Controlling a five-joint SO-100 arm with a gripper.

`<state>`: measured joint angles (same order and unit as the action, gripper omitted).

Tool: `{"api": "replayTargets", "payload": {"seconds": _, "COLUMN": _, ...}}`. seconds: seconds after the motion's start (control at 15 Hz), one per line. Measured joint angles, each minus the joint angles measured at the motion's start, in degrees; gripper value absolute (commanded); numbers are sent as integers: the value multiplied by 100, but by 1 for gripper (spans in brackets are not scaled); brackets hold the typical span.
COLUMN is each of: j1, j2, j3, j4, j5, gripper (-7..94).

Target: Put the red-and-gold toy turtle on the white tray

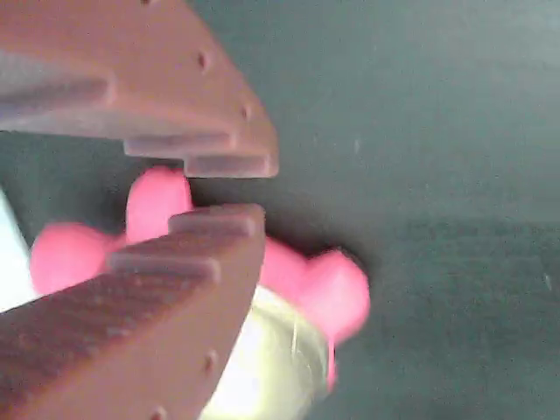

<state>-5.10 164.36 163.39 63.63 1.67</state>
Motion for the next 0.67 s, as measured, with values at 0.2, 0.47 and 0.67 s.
{"api": "replayTargets", "payload": {"seconds": 0.2, "j1": 299, "j2": -2575, "j3": -1600, "j4": -26, "j5": 158, "gripper": 0}}
{"api": "replayTargets", "payload": {"seconds": 0.47, "j1": 940, "j2": -4869, "j3": -4500, "j4": 1160, "j5": 343, "gripper": 0}}
{"api": "replayTargets", "payload": {"seconds": 0.67, "j1": 1362, "j2": -6003, "j3": -5994, "j4": 1626, "j5": 589, "gripper": 0}}
